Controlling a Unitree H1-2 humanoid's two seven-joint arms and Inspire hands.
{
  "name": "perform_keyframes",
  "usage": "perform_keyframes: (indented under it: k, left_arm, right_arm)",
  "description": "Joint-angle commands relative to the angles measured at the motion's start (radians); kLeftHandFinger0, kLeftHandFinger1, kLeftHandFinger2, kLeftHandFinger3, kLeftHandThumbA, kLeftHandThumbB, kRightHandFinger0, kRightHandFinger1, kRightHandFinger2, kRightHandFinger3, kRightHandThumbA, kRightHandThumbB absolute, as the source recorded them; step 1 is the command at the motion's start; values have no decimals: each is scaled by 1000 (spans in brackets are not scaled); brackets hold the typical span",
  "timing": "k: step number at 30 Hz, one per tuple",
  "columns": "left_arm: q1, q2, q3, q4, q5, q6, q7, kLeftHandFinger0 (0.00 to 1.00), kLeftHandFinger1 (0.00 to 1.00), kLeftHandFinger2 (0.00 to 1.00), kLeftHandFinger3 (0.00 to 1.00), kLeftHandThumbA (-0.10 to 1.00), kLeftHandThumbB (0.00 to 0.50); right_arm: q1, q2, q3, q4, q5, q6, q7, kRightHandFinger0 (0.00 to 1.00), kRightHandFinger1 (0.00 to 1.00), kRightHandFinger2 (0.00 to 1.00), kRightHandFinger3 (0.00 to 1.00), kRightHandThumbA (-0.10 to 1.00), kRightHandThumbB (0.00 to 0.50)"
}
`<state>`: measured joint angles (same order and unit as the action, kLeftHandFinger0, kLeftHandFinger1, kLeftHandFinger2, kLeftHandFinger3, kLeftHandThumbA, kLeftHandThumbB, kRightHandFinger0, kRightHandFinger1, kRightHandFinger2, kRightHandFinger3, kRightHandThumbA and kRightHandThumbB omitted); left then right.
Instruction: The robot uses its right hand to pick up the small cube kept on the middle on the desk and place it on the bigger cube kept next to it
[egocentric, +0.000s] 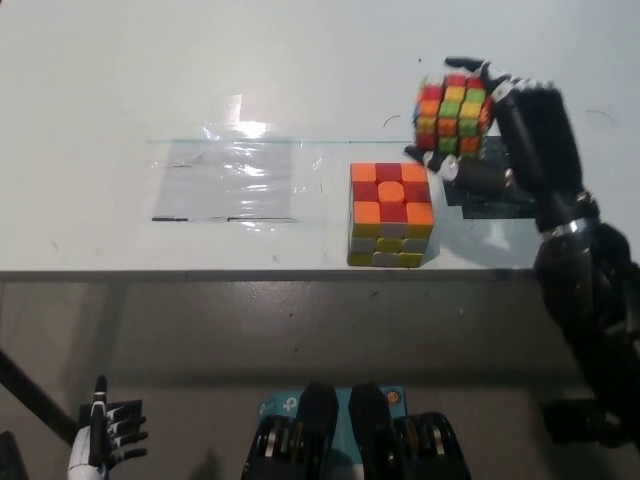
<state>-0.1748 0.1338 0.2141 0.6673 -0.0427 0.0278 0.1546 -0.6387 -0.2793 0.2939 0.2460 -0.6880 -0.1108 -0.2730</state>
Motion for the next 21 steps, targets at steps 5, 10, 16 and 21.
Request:
perform_keyframes:
  k: [5,10,16,21]
  left_arm:
    - [-1,8,5,-3,-1,-25,17,596,621,642,656,1000,321]
    - [-6,10,2,-11,3,-16,16,605,631,643,648,1000,347]
    - [-11,15,-2,-4,6,-17,14,600,633,636,629,1000,365]
    - [-8,16,-5,-1,3,-29,6,580,625,630,610,1000,359]
  right_arm:
    - [4,45,-2,-74,-17,40,61,0,73,443,318,-100,243]
    - [23,62,-1,-70,-20,52,76,0,67,419,309,-100,230]
    - [27,81,6,-3,-3,11,60,0,70,422,305,-100,196]
    - [22,88,13,42,-15,-13,33,0,77,431,293,-100,189]
